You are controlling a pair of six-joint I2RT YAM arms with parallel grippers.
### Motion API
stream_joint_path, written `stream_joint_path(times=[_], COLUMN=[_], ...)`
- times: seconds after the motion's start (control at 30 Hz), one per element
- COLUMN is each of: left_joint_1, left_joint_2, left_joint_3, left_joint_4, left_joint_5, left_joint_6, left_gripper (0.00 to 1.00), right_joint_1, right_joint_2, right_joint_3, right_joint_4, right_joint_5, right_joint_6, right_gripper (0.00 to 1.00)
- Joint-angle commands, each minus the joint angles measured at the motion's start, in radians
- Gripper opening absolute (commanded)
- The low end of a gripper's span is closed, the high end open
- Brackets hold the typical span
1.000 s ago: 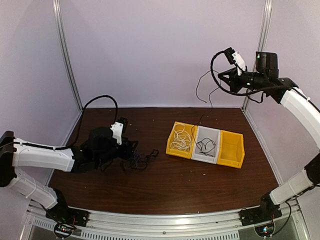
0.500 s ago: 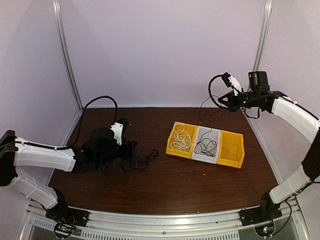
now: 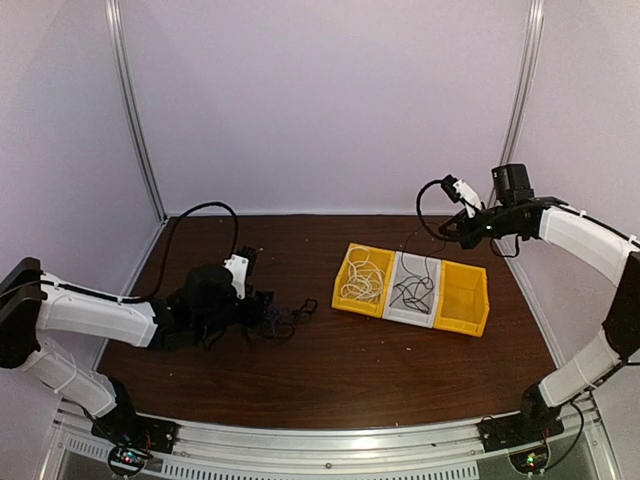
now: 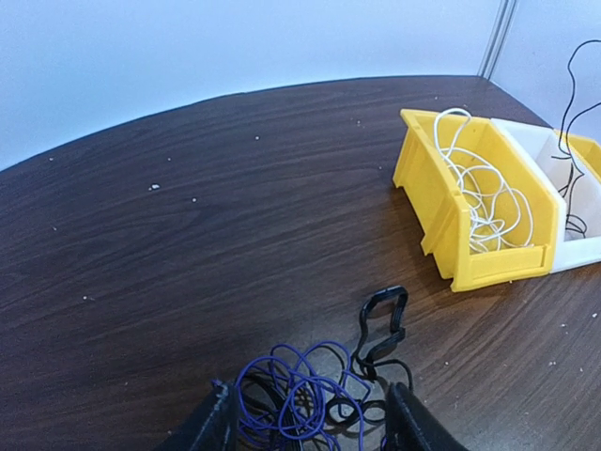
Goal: Untangle the cables
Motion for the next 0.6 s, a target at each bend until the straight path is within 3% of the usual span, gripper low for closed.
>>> stream_joint_path(times=[0.0,0.33,0.57], left_joint_1=[0.002,0.002,0.002], left_joint_2=[-0.012,-0.021,-0.019], left_joint_3=[-0.031,-0.05,-0.059], left_joint_4=[0.06,0.058,0.066], left_joint_5=[-0.017,-0.015,-0.01], left_joint_6=[-0.019,-0.032,-0.053], left_gripper=[0.55,0.55,0.55], right_joint_1=[-0.005,0.016,0.09], right_joint_2=[0.072,0.221,0.267], right_joint_3=[-0.023,-0.02,-0.036], right_joint_4=[-0.034,-0.034,-0.006], right_joint_5=[-0.043,-0.057,0.049], right_joint_6=[-0.023,-0.018,-0.024], right_gripper=[0.0,0.0,0.0])
